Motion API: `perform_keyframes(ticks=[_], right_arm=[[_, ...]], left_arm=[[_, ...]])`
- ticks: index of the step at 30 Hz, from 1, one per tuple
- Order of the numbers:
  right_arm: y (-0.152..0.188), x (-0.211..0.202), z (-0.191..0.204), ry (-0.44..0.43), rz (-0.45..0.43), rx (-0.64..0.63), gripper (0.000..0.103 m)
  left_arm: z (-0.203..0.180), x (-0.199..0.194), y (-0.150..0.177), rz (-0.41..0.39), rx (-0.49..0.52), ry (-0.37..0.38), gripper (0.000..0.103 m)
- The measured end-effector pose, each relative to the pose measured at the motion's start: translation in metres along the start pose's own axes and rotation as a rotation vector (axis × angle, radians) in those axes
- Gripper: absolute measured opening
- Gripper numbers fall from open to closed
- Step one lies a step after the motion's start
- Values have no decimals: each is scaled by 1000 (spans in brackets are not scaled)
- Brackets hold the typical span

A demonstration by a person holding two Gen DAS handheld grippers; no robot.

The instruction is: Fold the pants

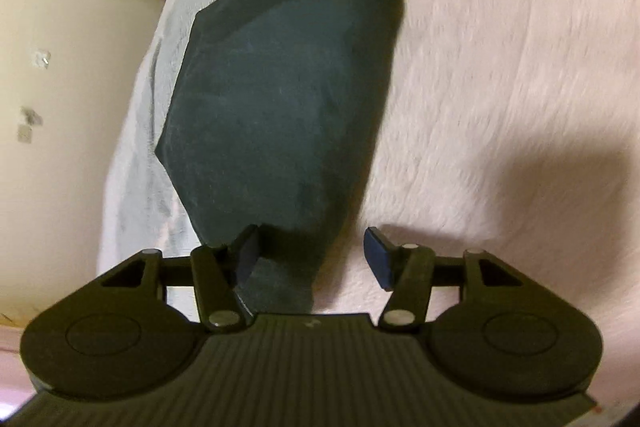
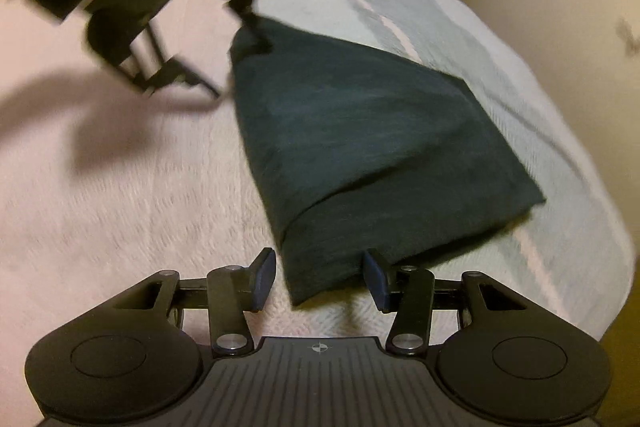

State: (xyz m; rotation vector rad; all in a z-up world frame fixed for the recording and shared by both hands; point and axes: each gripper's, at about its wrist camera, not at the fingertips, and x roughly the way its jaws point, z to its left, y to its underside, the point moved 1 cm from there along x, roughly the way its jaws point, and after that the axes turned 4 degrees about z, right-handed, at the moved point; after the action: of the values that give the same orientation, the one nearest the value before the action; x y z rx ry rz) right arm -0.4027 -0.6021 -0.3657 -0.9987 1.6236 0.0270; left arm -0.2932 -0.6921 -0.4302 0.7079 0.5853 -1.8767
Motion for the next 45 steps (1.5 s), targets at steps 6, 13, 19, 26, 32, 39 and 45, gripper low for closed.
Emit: perform_keyframes(ticks=[6, 13, 19, 26, 32, 39, 45], right_arm=[[12, 25, 36, 193, -6, -271, 46], [12, 23, 68, 350, -79, -418, 48], [9, 57, 59, 327, -2, -429, 35], [1, 34, 32, 265, -39, -309, 19], [-6, 34, 23, 218, -16, -278, 19], [-7, 23, 17, 177, 6, -211, 19], [-17, 15, 7, 135, 20, -149, 19]], left_arm=[[5, 18, 14, -4, -5, -68, 26], [29, 15, 14, -15, -164, -6, 15], [33, 11, 17, -30, -171, 6, 15], [34, 28, 35, -4, -229, 31, 16], [31, 14, 37, 20, -209, 4, 19], [14, -23, 37, -7, -183, -74, 32], [-2, -1, -1, -71, -65, -102, 24]])
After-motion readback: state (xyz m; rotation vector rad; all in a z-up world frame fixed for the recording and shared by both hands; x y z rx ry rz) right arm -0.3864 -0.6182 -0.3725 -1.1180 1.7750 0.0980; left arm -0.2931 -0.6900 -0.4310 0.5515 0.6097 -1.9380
